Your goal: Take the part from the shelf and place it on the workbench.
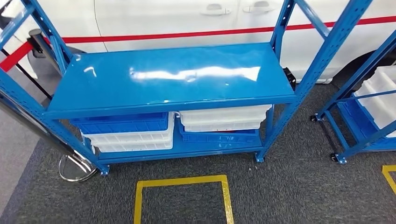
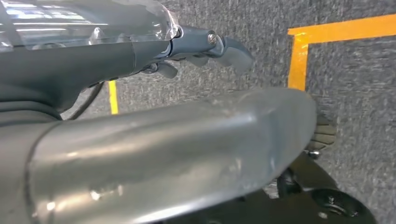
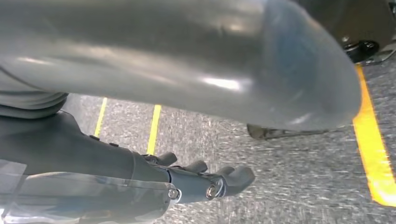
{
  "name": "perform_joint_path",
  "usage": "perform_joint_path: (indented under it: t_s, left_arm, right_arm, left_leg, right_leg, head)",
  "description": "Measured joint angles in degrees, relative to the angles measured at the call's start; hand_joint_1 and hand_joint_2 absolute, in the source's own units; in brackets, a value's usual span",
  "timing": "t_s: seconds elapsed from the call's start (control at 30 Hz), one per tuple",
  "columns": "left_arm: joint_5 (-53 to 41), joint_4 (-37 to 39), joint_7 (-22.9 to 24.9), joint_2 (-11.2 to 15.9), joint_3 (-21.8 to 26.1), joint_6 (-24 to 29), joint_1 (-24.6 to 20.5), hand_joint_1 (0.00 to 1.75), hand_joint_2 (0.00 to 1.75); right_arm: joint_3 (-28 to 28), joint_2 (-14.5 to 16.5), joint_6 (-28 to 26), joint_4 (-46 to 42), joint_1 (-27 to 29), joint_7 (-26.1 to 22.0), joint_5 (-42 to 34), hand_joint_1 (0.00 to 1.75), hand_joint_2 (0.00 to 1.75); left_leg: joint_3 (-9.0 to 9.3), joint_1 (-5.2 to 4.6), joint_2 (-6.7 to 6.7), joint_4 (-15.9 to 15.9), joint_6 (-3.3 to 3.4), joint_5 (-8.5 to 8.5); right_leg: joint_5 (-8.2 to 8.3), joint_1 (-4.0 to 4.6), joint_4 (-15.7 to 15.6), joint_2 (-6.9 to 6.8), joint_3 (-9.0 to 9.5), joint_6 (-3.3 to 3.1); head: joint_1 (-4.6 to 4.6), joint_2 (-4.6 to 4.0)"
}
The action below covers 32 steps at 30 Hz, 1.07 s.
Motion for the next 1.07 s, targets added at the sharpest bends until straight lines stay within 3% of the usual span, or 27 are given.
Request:
perform_joint_path:
  t_s: [0.07,0.13,0.17,0.23,0.27,0.3,0.33,0.4,0.43,0.47,0.57,0.63,0.73,0.77,0.8,0.83,0.9,0.93,1.0,1.07]
  left_arm:
    - [-0.20,0.00,0.01,0.00,0.00,0.13,-0.36,0.00,0.00]
    - [-0.53,0.00,0.02,0.00,-0.01,0.19,-0.76,0.00,0.00]
    - [-0.73,0.00,0.02,0.00,-0.01,0.20,-0.89,0.00,0.00]
    - [-1.05,0.00,0.08,0.00,-0.01,0.25,-1.02,0.00,0.00]
    - [-1.12,0.00,0.13,0.00,-0.01,0.29,-0.99,0.00,0.00]
    - [-1.12,0.00,0.19,-0.01,-0.01,0.33,-0.94,0.00,0.00]
    - [-1.12,0.00,0.25,-0.04,-0.01,0.38,-0.88,0.00,0.00]
    - [-1.11,0.00,0.32,-0.14,0.00,0.42,-0.77,0.00,0.00]
    - [-1.11,0.00,0.35,-0.18,0.01,0.43,-0.77,0.00,0.00]
    - [-1.11,0.00,0.36,-0.20,0.02,0.45,-0.80,0.00,0.00]
    - [-1.11,0.00,0.37,-0.18,0.02,0.54,-0.95,0.00,0.00]
    - [-1.13,0.00,0.38,-0.14,0.02,0.57,-0.94,0.00,0.00]
    - [-1.29,0.00,0.40,-0.13,0.03,0.57,-0.89,0.00,0.00]
    - [-1.39,0.00,0.42,-0.14,0.04,0.56,-0.86,0.00,0.00]
    - [-1.49,0.00,0.44,-0.14,0.04,0.56,-0.81,0.00,0.00]
    - [-1.56,0.00,0.46,-0.14,0.05,0.56,-0.78,0.00,0.00]
    - [-1.61,0.00,0.48,-0.13,0.09,0.56,-0.76,0.00,0.00]
    - [-1.64,0.00,0.49,-0.13,0.11,0.56,-0.81,0.00,0.00]
    - [-1.72,0.00,0.55,-0.13,0.14,0.56,-0.88,0.00,0.00]
    - [-1.79,0.00,0.62,-0.13,0.17,0.57,-0.87,0.00,0.00]
  right_arm:
    - [-0.02,0.00,0.01,-0.01,-0.53,-0.03,0.20,0.00,0.00]
    - [-0.03,0.00,0.02,-0.01,-1.02,-0.11,0.33,0.00,0.00]
    - [-0.05,0.00,0.03,-0.01,-1.12,-0.16,0.41,0.00,0.00]
    - [-0.17,0.00,0.04,-0.01,-1.15,-0.22,0.58,0.00,0.00]
    - [-0.27,0.00,0.04,-0.01,-1.08,-0.24,0.65,0.00,0.00]
    - [-0.36,0.00,0.03,-0.01,-0.97,-0.22,0.73,0.00,0.00]
    - [-0.44,0.00,0.02,-0.01,-0.86,-0.20,0.80,0.00,0.00]
    - [-0.60,-0.02,-0.02,-0.01,-0.61,-0.17,0.94,0.00,0.00]
    - [-0.69,-0.02,-0.03,-0.01,-0.58,-0.16,0.98,0.00,0.00]
    - [-0.78,-0.03,-0.03,-0.01,-0.61,-0.15,1.01,0.00,0.00]
    - [-0.92,-0.02,-0.03,-0.01,-0.76,-0.12,1.02,0.00,0.00]
    - [-0.97,0.03,-0.03,-0.01,-0.69,-0.09,1.04,0.00,0.00]
    - [-1.02,0.04,-0.03,-0.01,-0.67,-0.07,1.13,0.00,0.00]
    - [-1.05,0.04,-0.02,-0.01,-0.69,-0.07,1.20,0.00,0.00]
    - [-1.09,0.04,0.00,-0.01,-0.70,-0.08,1.27,0.00,0.00]
    - [-1.14,0.05,0.03,-0.01,-0.71,-0.08,1.36,0.00,0.00]
    - [-1.26,0.07,0.10,-0.01,-0.69,-0.09,1.47,0.00,0.00]
    - [-1.32,0.08,0.13,-0.01,-0.71,-0.09,1.51,0.00,0.00]
    - [-1.39,0.09,0.04,-0.01,-0.79,-0.08,1.59,0.00,0.00]
    - [-1.45,0.09,-0.19,-0.01,-0.91,-0.05,1.66,0.00,0.00]
  left_leg:
    - [0.76,-0.11,-0.11,-0.29,0.83,-0.70]
    - [1.98,0.14,-0.09,-1.38,1.53,-1.24]
    - [2.59,0.27,-0.06,-1.87,1.73,-1.51]
    - [3.55,0.30,-0.08,-2.27,1.97,-2.31]
    - [4.06,0.30,-0.13,-2.31,1.99,-2.80]
    - [4.66,0.30,-0.22,-2.30,1.97,-3.27]
    - [5.37,0.31,-0.31,-2.30,1.91,-3.75]
    - [6.65,0.27,-0.43,-2.28,1.61,-4.68]
    - [6.96,0.18,-0.49,-2.15,1.35,-5.07]
    - [7.02,0.11,-0.52,-2.06,1.05,-5.29]
    - [6.88,0.04,-0.53,-1.99,0.15,-5.59]
    - [6.20,0.09,-0.33,-0.10,-0.51,-7.00]
    - [1.40,0.52,-0.11,9.92,-1.33,-11.67]
    - [-0.14,0.70,-0.10,12.79,-1.50,-12.40]
    - [-0.81,0.85,-0.08,13.82,-1.62,-12.05]
    - [-0.38,0.98,-0.07,12.60,-1.67,-10.61]
    - [2.89,1.10,0.00,5.44,-1.52,-6.56]
    - [4.59,1.02,0.00,1.84,-1.34,-5.31]
    - [6.17,0.77,-0.02,-1.48,-0.85,-4.91]
    - [6.18,0.59,-0.05,-1.61,-0.44,-5.03]
  right_leg:
    - [-0.88,-0.19,-0.89,-0.06,1.17,0.93]
    - [-2.50,-0.29,1.29,-0.28,0.55,1.44]
    - [-3.82,-0.33,4.51,-0.39,-1.23,1.63]
    - [-5.96,-0.32,12.83,-0.42,-6.96,2.06]
    - [-5.72,-0.33,15.56,-0.42,-9.47,2.20]
    - [-4.17,-0.33,16.31,-0.42,-11.18,2.26]
    - [-1.42,-0.33,14.71,-0.42,-11.78,2.22]
    - [4.69,-0.24,8.08,-0.42,-11.03,1.76]
    - [6.39,-0.11,5.01,-0.42,-10.45,1.37]
    - [7.10,0.05,3.20,-0.39,-10.16,0.91]
    - [6.91,0.13,2.00,-0.35,-10.02,-0.19]
    - [7.01,-0.18,1.44,-0.53,-9.58,-0.81]
    - [6.81,-0.23,1.21,-0.83,-9.15,-1.44]
    - [6.69,-0.21,1.22,-0.86,-9.04,-1.50]
    - [6.55,-0.22,1.23,-0.87,-8.85,-1.50]
    - [6.37,-0.24,1.25,-0.85,-8.58,-1.43]
    - [5.90,-0.29,1.28,-0.80,-7.90,-1.07]
    - [5.63,-0.23,1.37,-0.78,-7.68,-0.76]
    - [5.36,-0.13,1.36,-0.78,-7.55,-0.07]
    - [5.39,-0.11,1.14,-0.78,-7.51,0.43]
  head:
    - [-0.14,0.01]
    - [0.04,0.01]
    - [0.18,0.01]
    - [0.31,0.01]
    - [0.31,0.01]
    - [0.33,0.00]
    - [0.34,0.00]
    - [0.38,-0.01]
    - [0.37,0.00]
    - [0.33,0.00]
    - [0.21,0.00]
    - [-0.05,0.00]
    - [-0.39,-0.01]
    - [-0.39,-0.02]
    - [-0.39,-0.02]
    - [-0.39,-0.02]
    - [-0.39,-0.02]
    - [-0.39,-0.02]
    - [-0.36,-0.02]
    - [-0.33,-0.02]
